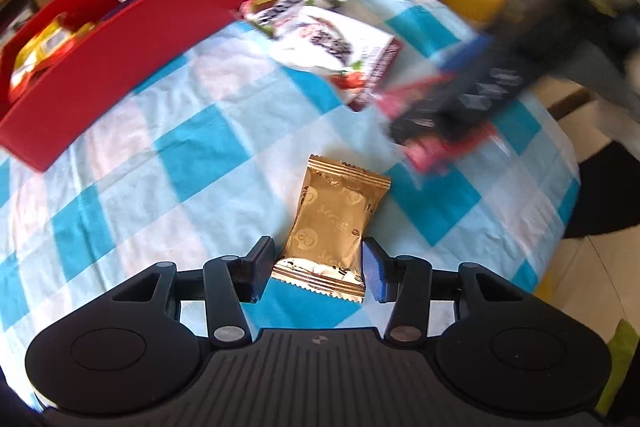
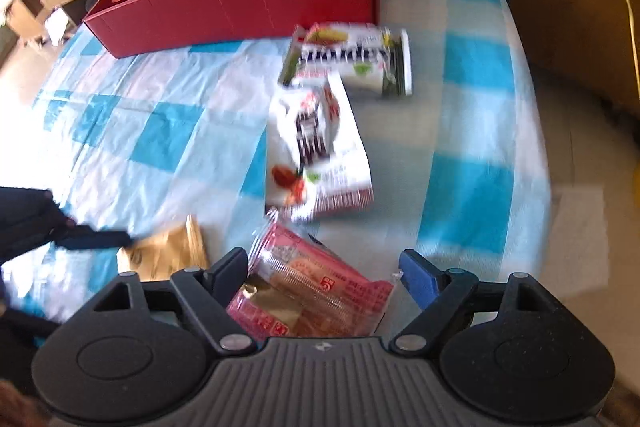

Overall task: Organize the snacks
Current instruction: 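Grasp the gold pouch with the left tool while the right tool grasps the pink pack, then carry the gold pouch and pink pack over the red box with both tools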

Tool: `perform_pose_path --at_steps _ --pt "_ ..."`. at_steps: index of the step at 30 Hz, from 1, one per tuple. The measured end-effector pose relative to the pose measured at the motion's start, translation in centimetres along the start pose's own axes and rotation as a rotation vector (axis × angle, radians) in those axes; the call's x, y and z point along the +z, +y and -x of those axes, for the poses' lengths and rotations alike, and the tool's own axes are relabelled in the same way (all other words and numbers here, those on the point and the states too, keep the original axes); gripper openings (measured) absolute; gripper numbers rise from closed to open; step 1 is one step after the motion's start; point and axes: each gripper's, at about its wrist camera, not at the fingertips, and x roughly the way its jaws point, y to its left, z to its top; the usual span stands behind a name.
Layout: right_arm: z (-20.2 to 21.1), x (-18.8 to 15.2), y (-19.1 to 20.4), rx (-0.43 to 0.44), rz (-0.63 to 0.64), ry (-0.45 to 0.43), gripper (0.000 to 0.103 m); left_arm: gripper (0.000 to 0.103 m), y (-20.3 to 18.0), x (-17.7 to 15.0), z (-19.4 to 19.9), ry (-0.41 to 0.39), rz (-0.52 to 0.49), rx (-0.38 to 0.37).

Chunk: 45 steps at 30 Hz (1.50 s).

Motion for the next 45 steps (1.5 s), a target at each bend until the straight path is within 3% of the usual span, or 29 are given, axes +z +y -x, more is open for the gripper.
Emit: perform_pose_path --at_steps 4,5,7,11,16,21,28,31,36,43,45 --pt "0.9 -1.7 -0.6 0.067 -0.077 0.049 0.103 0.059 0.7 0.0 0.1 0.001 0.024 0.008" --pt "1.2 -2.1 -0.3 0.057 -0.058 0.051 0.103 0.065 0.6 0.1 0.1 0.004 0.021 0.013" --pt "1.7 -2.5 1.0 0.015 0.023 0.033 0.103 0.076 0.4 0.0 0.0 0.007 0.001 0.035" --pt "1.3 -2.6 3.6 -0.043 0.196 0.005 0.103 0.085 0.2 0.3 0.1 -0.004 -0.033 0.043" --pt "-0.7 -2.4 5.2 -0.116 0.361 0.010 0.103 0.088 -0.5 1.0 -1.0 -0.015 -0.144 0.073" --pt "-0.9 -2.1 4.2 -0.082 0.323 -0.002 0.103 0.086 -0.2 1.2 -1.2 -0.015 -0.146 0.057" --pt "-0.9 -2.2 4.2 -0.079 0.297 0.003 0.103 0.103 1.2 1.0 -2.0 -0.008 -0.061 0.053" --pt "-0.6 -2.6 4.5 -0.099 0.292 -0.009 0.102 0.103 1.6 1.0 -2.1 -0.015 -0.041 0.025" --pt "0.0 -3.1 4.8 -0.106 0.288 -0.030 0.082 0.103 0.8 0.7 -2.2 -0.072 -0.038 0.019" --pt "0.8 -3.2 4.3 -0.117 0.255 -0.065 0.080 0.103 0.3 1.4 -2.2 -0.009 -0.022 0.030" --pt "1.3 -3.1 4.0 -0.115 0.242 -0.081 0.080 0.095 0.0 1.3 -1.8 -0.015 -0.026 0.023"
